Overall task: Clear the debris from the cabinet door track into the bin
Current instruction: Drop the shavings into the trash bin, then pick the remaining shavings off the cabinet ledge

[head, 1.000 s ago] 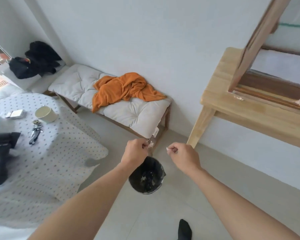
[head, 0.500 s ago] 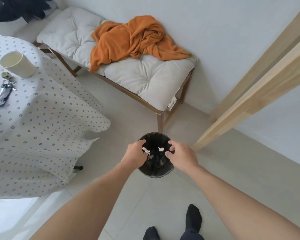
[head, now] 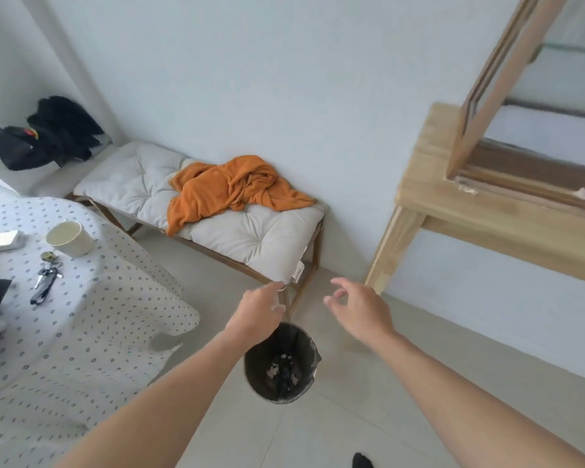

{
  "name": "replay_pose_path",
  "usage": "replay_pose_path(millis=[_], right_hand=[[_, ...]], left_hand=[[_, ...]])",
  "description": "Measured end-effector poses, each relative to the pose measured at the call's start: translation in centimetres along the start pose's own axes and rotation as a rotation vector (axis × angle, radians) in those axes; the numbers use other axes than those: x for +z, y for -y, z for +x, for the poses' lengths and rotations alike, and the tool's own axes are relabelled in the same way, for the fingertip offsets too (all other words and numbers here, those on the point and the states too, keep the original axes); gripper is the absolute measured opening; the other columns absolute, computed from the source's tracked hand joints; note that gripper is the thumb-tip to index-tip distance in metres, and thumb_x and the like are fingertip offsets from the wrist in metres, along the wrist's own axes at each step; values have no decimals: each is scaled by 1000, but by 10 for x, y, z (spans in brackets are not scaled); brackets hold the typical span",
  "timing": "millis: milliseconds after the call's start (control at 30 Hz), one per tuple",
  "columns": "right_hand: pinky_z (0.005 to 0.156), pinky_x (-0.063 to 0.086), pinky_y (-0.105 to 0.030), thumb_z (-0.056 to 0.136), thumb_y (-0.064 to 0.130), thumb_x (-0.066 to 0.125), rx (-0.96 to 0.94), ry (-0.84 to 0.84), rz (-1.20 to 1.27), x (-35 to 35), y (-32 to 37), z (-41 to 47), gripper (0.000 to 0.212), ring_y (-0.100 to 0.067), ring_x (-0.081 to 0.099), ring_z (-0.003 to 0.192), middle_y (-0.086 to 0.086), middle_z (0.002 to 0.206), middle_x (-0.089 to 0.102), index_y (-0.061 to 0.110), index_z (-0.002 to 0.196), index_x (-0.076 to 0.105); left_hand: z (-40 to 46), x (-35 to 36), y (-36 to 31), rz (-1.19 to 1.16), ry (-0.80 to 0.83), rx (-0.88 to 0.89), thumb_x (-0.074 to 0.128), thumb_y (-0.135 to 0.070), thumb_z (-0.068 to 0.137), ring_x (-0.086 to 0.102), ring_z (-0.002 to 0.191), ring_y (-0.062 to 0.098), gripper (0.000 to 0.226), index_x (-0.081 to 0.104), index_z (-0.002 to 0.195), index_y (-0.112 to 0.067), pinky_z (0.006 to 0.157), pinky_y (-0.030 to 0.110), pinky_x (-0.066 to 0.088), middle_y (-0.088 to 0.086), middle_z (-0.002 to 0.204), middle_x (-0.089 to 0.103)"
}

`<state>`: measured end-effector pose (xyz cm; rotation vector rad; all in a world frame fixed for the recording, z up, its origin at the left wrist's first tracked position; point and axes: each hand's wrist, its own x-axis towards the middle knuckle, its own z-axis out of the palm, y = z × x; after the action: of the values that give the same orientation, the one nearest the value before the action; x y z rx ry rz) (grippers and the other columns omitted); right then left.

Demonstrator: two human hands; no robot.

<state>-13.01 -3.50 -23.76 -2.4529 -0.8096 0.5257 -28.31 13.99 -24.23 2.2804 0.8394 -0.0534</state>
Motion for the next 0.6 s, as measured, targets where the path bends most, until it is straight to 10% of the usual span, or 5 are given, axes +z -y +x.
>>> replay_pose_path(millis=[600], right_hand=[[88,50,-34,94,46,65,216,-443,101,-261,-40,-73,38,-18,68,111,16,111,74,32,129,70]], left_hand=[[13,-76,-282,45,-86,440,70,-21,94,70,104,20,47,62,141,-18,96,36,55,5,128,70]])
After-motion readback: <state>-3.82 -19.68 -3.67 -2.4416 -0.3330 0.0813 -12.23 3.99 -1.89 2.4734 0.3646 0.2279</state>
